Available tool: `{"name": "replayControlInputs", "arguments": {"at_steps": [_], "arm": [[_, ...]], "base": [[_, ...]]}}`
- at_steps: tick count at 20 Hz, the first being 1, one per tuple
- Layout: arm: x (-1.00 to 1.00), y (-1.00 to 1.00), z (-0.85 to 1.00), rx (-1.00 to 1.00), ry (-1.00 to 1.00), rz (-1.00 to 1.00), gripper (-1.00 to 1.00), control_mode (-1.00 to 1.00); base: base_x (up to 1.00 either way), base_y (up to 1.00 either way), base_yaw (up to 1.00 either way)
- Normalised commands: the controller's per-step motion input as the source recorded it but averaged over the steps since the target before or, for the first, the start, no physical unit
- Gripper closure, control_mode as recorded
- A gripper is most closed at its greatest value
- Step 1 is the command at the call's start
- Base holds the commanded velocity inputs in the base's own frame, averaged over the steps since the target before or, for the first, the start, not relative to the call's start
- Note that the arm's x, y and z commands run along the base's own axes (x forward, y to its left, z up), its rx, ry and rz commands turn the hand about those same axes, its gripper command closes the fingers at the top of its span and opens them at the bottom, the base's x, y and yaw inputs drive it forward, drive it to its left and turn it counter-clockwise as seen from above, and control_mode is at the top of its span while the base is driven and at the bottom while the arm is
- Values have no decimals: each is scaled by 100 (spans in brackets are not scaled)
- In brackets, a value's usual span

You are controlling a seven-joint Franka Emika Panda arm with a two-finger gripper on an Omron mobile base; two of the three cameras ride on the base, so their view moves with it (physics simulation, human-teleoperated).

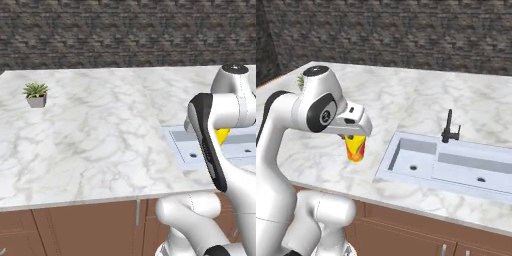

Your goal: Pick the cup and bowl from the counter and place them on the counter next to the sink.

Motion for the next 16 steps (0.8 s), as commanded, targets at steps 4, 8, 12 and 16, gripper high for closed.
{"name": "replayControlInputs", "arguments": {"at_steps": [4,8,12,16], "arm": [[0,0,0,0,0,0,100,100],[0,0,0,0,0,0,100,100],[0,0,0,0,0,0,100,100],[0,0,0,0,0,0,100,100]], "base": [[66,1,0],[77,0,0],[5,0,0],[0,0,0]]}}
